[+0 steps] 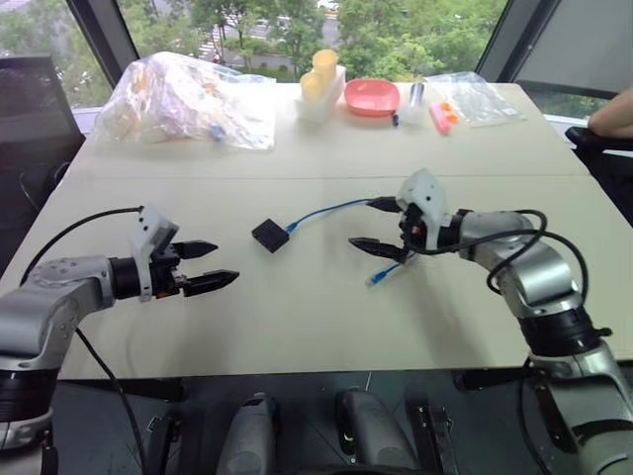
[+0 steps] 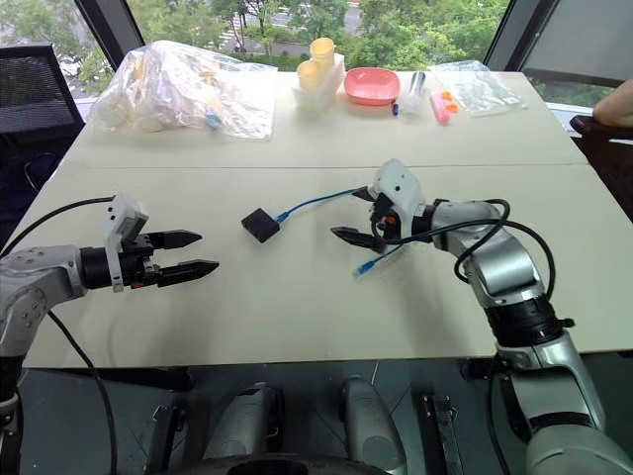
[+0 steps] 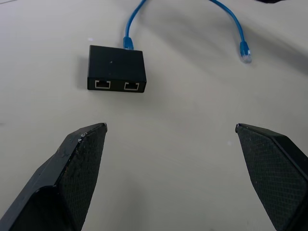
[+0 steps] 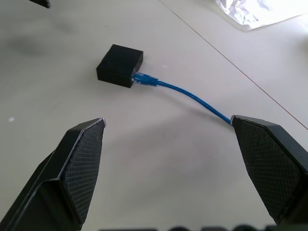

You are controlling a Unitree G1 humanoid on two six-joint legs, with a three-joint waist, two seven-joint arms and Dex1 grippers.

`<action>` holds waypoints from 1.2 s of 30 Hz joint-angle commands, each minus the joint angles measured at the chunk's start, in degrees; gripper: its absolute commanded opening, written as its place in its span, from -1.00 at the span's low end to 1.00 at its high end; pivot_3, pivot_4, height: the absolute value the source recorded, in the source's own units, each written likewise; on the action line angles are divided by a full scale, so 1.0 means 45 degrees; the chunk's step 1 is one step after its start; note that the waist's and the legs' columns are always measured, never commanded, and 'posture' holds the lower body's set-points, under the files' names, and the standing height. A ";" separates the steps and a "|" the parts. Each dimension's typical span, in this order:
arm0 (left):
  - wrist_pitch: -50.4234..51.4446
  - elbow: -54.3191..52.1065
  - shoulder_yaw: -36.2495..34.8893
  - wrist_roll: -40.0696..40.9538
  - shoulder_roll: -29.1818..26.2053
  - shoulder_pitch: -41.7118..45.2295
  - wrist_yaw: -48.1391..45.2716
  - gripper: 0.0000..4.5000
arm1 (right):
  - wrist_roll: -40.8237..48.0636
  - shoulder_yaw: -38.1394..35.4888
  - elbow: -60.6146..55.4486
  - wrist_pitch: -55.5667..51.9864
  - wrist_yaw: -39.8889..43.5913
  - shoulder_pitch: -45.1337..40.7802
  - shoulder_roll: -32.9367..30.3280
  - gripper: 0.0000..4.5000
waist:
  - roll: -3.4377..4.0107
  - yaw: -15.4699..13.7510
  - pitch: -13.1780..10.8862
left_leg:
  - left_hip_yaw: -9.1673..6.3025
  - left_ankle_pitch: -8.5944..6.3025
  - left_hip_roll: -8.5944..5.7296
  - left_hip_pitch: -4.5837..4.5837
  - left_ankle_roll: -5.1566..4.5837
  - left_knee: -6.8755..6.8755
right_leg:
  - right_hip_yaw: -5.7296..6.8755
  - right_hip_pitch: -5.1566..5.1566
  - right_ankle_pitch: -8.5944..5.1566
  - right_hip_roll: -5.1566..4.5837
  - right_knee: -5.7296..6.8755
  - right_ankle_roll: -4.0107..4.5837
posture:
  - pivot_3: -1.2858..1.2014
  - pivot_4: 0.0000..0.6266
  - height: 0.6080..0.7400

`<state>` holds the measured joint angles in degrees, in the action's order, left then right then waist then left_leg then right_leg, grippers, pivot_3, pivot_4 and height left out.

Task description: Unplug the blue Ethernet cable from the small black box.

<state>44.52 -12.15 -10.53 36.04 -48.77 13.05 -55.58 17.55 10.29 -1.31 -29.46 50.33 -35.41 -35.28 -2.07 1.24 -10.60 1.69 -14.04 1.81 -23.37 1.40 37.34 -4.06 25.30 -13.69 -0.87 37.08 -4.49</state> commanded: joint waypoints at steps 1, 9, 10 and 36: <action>-0.0157 -0.0123 -0.0484 0.0129 0.0012 0.0121 0.0187 0.98 | -0.0469 0.0121 0.0674 0.0516 0.0173 -0.0786 0.0334 0.95 | 0.0000 0.0005 0.0000 | 0.0000 0.0000 0.0000 0.0000 0.0000 0.0000 | 0.0000 0.0000 0.0000 0.0000 0.0000 0.0000 | 0.03 -0.52 1.00; -0.0563 0.0484 -0.0492 -0.0098 0.0123 0.0501 0.0353 0.98 | -0.2813 0.1735 0.5610 0.3035 0.0390 -0.3639 0.2084 0.95 | 0.0000 0.0232 0.0000 | 0.0004 0.0001 -0.0001 0.0003 0.0001 0.0003 | 0.0000 0.0000 0.0008 0.0003 0.0005 0.0008 | 0.03 -0.52 1.00; -0.0666 0.0574 -0.0480 -0.0171 0.0117 0.0571 0.0367 0.98 | -0.3219 0.2073 0.6715 0.3677 0.0594 -0.4247 0.2484 0.95 | 0.0000 0.0287 0.0000 | 0.0001 0.0001 -0.0001 0.0003 0.0001 0.0004 | 0.0002 0.0000 0.0010 0.0006 0.0007 0.0009 | 0.03 -0.52 1.00; 0.0806 -0.3654 -0.2944 0.1697 0.1084 -0.2970 0.3536 1.00 | -0.6962 0.1769 1.7714 0.5962 0.3467 -0.7796 0.7191 -0.98 | 0.0002 0.0645 0.0010 | -0.0062 -0.0002 -0.0012 0.0043 0.0021 -0.0057 | 0.0065 -0.0022 0.0027 -0.0129 0.0031 0.0004 | 0.03 -0.52 1.00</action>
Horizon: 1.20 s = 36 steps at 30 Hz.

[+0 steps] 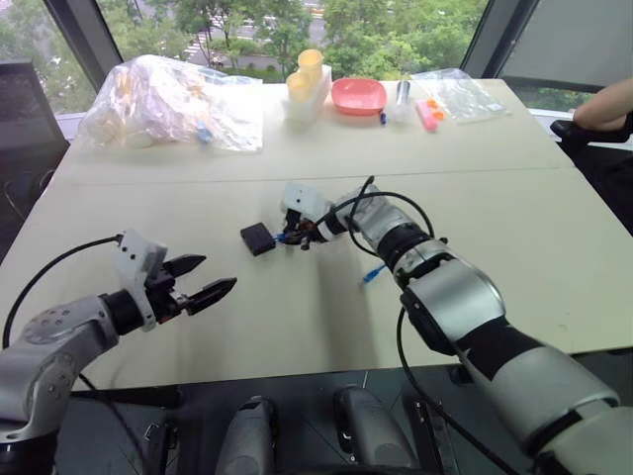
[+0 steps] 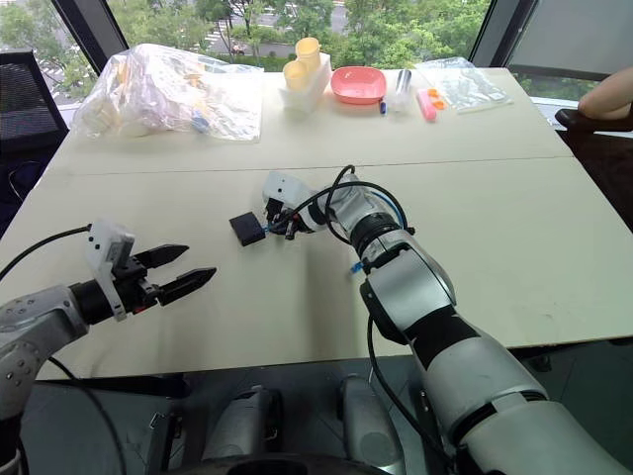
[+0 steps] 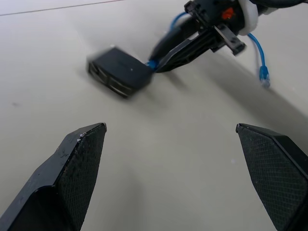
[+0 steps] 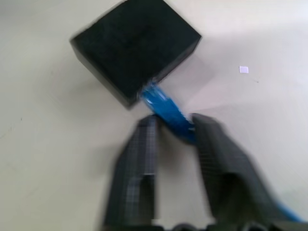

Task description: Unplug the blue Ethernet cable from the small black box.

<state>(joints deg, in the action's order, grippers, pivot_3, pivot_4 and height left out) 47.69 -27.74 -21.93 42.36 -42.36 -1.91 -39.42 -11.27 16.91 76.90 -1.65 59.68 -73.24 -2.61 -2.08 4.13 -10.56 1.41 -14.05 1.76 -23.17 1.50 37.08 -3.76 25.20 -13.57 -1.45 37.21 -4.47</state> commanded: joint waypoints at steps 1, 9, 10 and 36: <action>0.0100 0.0018 -0.0236 0.0275 -0.0464 0.0607 -0.0144 1.00 | -0.0655 0.0340 0.0273 -0.0047 0.1390 0.0693 -0.0204 -0.98 | 0.0003 -0.0013 0.0003 | 0.0002 0.0000 -0.0002 0.0007 0.0000 -0.0002 | 0.0000 -0.0005 0.0001 0.0001 0.0000 -0.0004 | 0.03 -0.52 1.00; -0.0786 0.2188 0.1786 -0.0811 -0.0643 0.3308 -0.0905 1.00 | -0.0913 -0.0054 -0.0155 0.1363 -0.1101 0.0111 -0.0667 -0.98 | 0.0003 -0.0021 0.0001 | 0.0008 0.0000 -0.0028 0.0127 -0.0001 -0.0002 | 0.0038 -0.0154 -0.0010 0.0019 -0.0029 0.0002 | 0.03 -0.52 1.00; -0.0992 0.2605 0.1890 -0.0990 -0.0605 0.3703 -0.0932 1.00 | -0.0993 -0.0096 -0.0305 0.1732 -0.1776 -0.0131 -0.0801 -0.98 | 0.0003 -0.0027 0.0000 | 0.0008 0.0001 -0.0028 0.0127 -0.0001 0.0001 | 0.0038 -0.0155 -0.0010 0.0020 -0.0029 0.0003 | 0.03 -0.52 1.00; -0.3815 2.0151 0.4411 -0.4216 0.1821 1.6497 -0.9238 1.00 | -0.5228 0.0782 -1.1709 0.5504 -0.9599 0.3644 -0.4791 -0.98 | -0.0005 -0.0060 -0.0009 | 0.0009 0.0009 -0.0030 -0.0061 0.0004 0.0024 | -0.0028 0.0045 0.0000 0.0135 0.0006 -0.0076 | 0.03 -0.52 1.00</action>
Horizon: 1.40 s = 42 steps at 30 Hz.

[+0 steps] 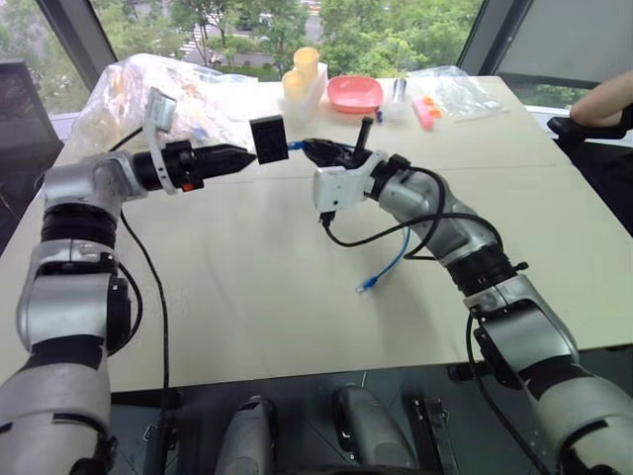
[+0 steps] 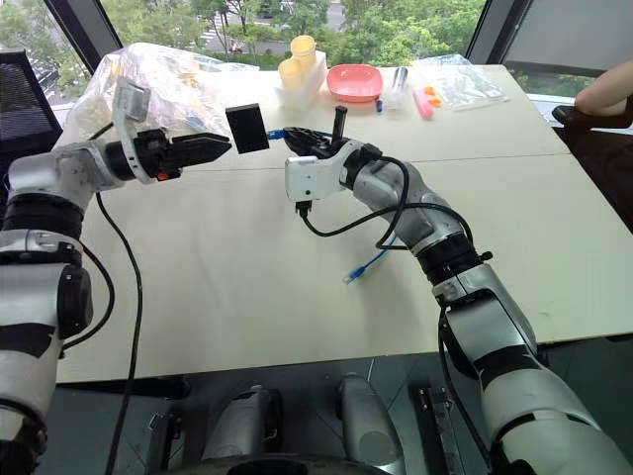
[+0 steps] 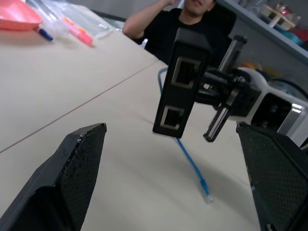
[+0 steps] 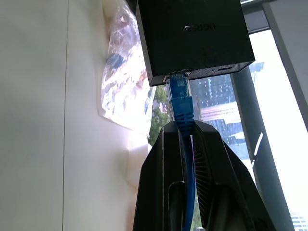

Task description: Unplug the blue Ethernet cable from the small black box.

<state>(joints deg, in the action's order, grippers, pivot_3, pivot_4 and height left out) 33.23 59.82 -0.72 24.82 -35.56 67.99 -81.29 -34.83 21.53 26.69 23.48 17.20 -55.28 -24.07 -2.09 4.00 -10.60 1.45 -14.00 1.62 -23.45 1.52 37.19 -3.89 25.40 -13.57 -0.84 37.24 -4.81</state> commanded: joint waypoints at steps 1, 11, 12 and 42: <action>-0.0753 0.0998 -0.0513 -0.0371 0.0444 0.1187 0.0245 1.00 | -0.0014 -0.0233 -0.0590 -0.0118 -0.0148 -0.0334 -0.0029 -0.98 | -0.0003 -0.0048 -0.0001 | -0.0008 0.0000 0.0001 -0.0007 0.0000 0.0000 | 0.0007 0.0000 0.0000 0.0000 -0.0001 0.0000 | 0.03 -0.52 1.00; -0.1513 0.2029 -0.1157 -0.1048 0.1075 0.1863 0.0576 0.89 | -0.0086 -0.0096 -0.1053 -0.0516 0.0046 0.0043 0.0008 -1.00 | -0.0003 0.0006 -0.0002 | -0.0003 -0.0005 0.0001 -0.0011 -0.0008 0.0000 | 0.0000 0.0003 0.0002 -0.0004 -0.0001 -0.0004 | 0.03 -0.52 1.00; -0.1588 0.2068 -0.1193 -0.1102 0.1120 0.1870 0.0618 0.76 | -0.0093 -0.0082 -0.1089 -0.0541 0.0056 0.0069 0.0025 -1.00 | -0.0003 0.0002 -0.0002 | -0.0003 -0.0005 0.0001 -0.0011 -0.0008 0.0000 | 0.0000 0.0003 0.0002 -0.0004 -0.0001 -0.0004 | 0.03 -0.52 1.00; 0.1346 -0.3813 0.0652 0.1569 -0.0429 0.0127 -0.2491 -0.79 | 1.4757 -0.5997 -0.6511 -1.4800 0.7617 0.0755 0.0332 0.41 | 0.0001 -0.0027 -0.0004 | -0.0025 -0.0005 0.0053 0.0012 -0.0008 0.0009 | 0.0011 0.0000 0.0008 0.0022 0.0053 0.0008 | 0.03 -0.52 1.00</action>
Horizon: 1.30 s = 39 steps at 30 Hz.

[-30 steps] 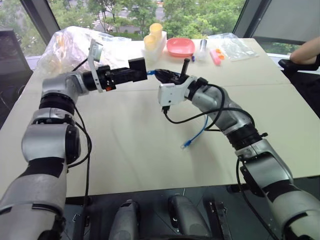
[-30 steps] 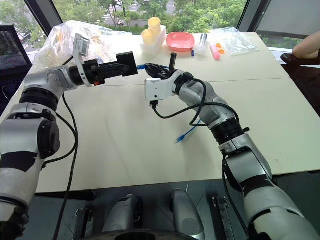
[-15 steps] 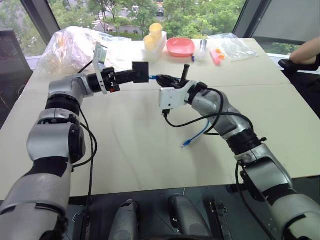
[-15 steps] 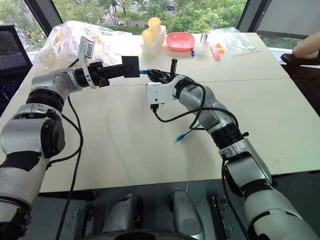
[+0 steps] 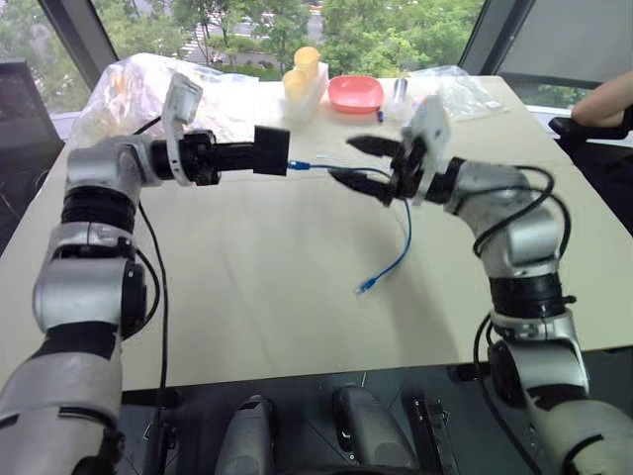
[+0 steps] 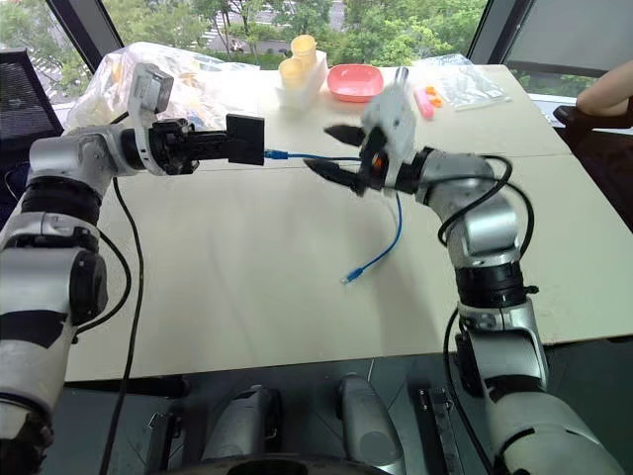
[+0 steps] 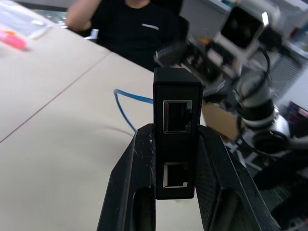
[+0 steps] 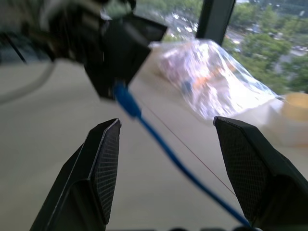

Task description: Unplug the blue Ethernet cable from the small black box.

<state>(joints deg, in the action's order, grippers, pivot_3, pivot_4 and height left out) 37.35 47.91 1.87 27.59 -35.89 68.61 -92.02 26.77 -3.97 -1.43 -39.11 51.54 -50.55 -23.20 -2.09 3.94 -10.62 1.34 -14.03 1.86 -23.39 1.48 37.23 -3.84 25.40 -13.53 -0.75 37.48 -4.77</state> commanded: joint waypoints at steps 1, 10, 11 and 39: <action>0.0593 -0.1533 0.0117 0.1185 -0.0427 -0.0136 -0.0107 -0.79 | 0.1527 -0.0392 -0.0134 -0.1360 0.0065 -0.0420 0.0230 0.41 | 0.0001 -0.0012 0.0001 | -0.0001 0.0000 -0.0002 0.0000 0.0000 0.0001 | 0.0004 -0.0001 -0.0001 0.0001 -0.0002 0.0001 | 0.03 -0.52 1.00; 0.1164 -0.2700 0.0039 0.1911 -0.0641 -0.0427 -0.0107 -0.79 | 0.2348 0.0193 0.0978 -0.2147 0.0965 -0.0588 0.0300 0.41 | 0.0001 -0.0071 0.0001 | 0.0012 -0.0001 -0.0014 -0.0016 -0.0002 0.0021 | 0.0001 0.0000 -0.0002 -0.0005 -0.0012 -0.0001 | 0.03 -0.52 1.00; 0.1187 -0.2748 0.0035 0.1919 -0.0648 -0.0446 -0.0107 -0.79 | 0.2356 0.0209 0.1060 -0.2112 0.0974 -0.0609 0.0322 0.41 | 0.0001 -0.0071 0.0001 | 0.0011 -0.0001 -0.0015 -0.0016 -0.0002 0.0021 | 0.0002 0.0000 -0.0002 -0.0004 -0.0011 -0.0001 | 0.03 -0.52 1.00; 0.1196 -0.2767 -0.0073 0.1735 -0.0414 -0.0513 -0.0107 -0.79 | 0.3029 0.0169 0.0968 -0.2227 0.0310 -0.0735 0.1063 0.41 | 0.0001 -0.0009 0.0001 | 0.0010 -0.0001 -0.0013 -0.0016 -0.0002 0.0019 | 0.0002 0.0002 -0.0002 0.0001 -0.0010 -0.0002 | 0.03 -0.52 1.00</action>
<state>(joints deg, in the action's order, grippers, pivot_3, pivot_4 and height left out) 43.12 37.26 2.68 35.40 -37.57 65.87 -92.23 39.06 -2.66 5.23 -49.65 53.10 -52.22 -18.92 -2.08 3.90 -10.62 1.38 -14.03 1.80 -23.47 1.47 37.31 -3.83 25.41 -13.54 -0.74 37.43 -4.78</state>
